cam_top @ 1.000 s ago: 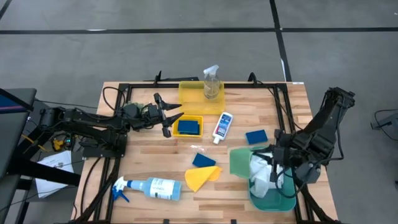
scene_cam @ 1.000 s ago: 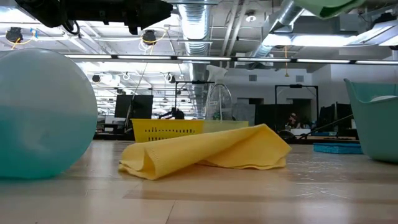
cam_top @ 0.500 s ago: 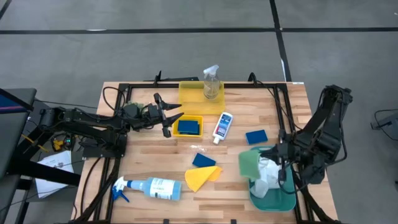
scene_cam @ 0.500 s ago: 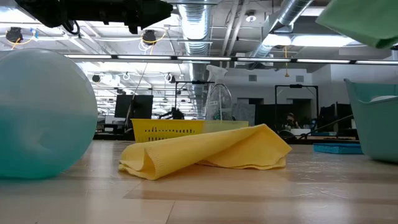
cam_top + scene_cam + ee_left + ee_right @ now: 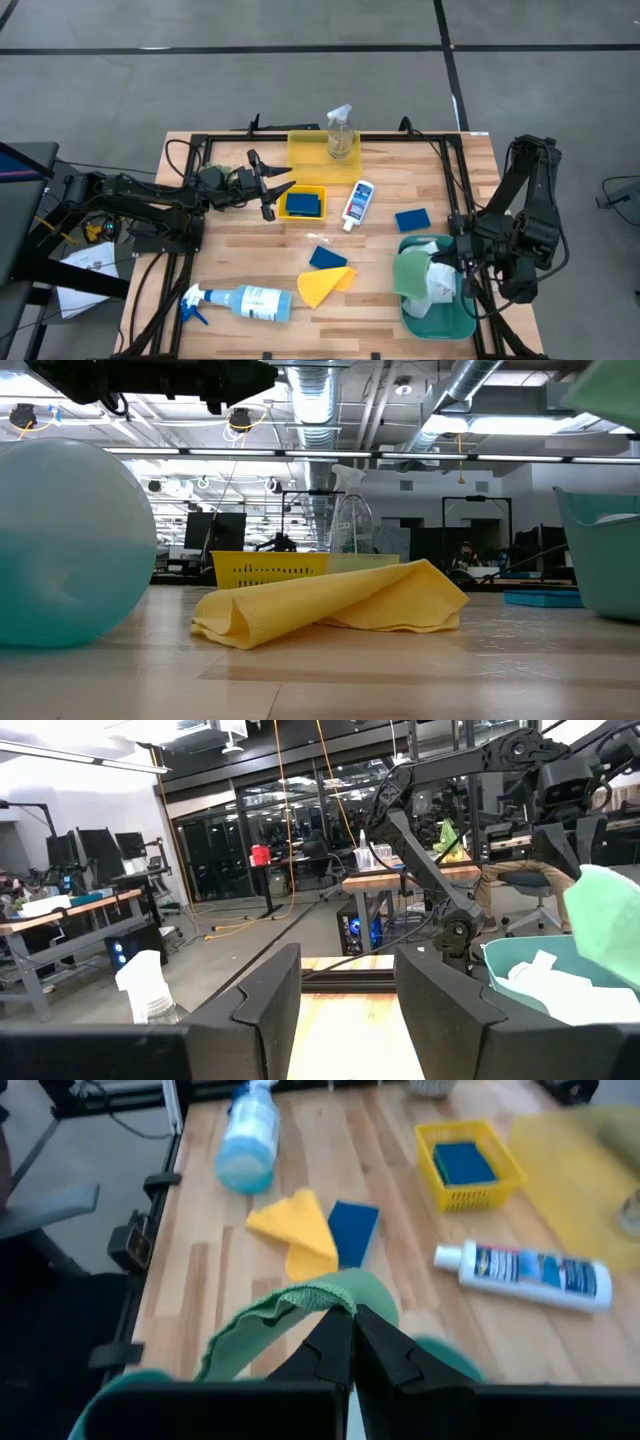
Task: Pick & Place Kitchen Items
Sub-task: Put the green cloth into the green bin
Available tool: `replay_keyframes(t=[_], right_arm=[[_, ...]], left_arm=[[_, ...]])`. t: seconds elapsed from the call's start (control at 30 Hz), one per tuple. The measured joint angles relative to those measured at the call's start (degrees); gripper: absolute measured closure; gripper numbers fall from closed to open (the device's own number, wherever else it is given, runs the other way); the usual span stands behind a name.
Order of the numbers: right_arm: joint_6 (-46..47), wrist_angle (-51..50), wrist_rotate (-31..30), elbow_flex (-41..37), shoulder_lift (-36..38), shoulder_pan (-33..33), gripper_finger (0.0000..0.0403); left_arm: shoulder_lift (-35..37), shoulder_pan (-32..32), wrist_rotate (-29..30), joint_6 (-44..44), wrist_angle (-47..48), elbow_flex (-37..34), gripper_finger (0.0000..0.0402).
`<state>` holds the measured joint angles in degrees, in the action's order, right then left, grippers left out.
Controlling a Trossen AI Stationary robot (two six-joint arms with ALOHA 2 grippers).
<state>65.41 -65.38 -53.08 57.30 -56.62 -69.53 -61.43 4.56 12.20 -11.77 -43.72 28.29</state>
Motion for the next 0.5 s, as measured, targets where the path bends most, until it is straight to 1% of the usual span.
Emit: replay_keyframes(t=[0.2, 0.37, 0.5], right_arm=[[13.4, -7.8, 2.7, 0.0, -1.8, -4.5, 0.0403], [20.2, -9.4, 7.3, 0.0, -5.0, -6.7, 0.0403], [24.4, -9.8, 11.9, 0.0, -7.6, -7.1, 0.0403]], left_arm=[[0.0, 0.0, 0.0, 0.0, 0.0, 0.0, 0.0242], [0.0, 0.0, 0.0, 0.0, 0.0, 0.0, 0.0242], [0.0, 0.0, 0.0, 0.0, 0.0, 0.0, 0.0242]])
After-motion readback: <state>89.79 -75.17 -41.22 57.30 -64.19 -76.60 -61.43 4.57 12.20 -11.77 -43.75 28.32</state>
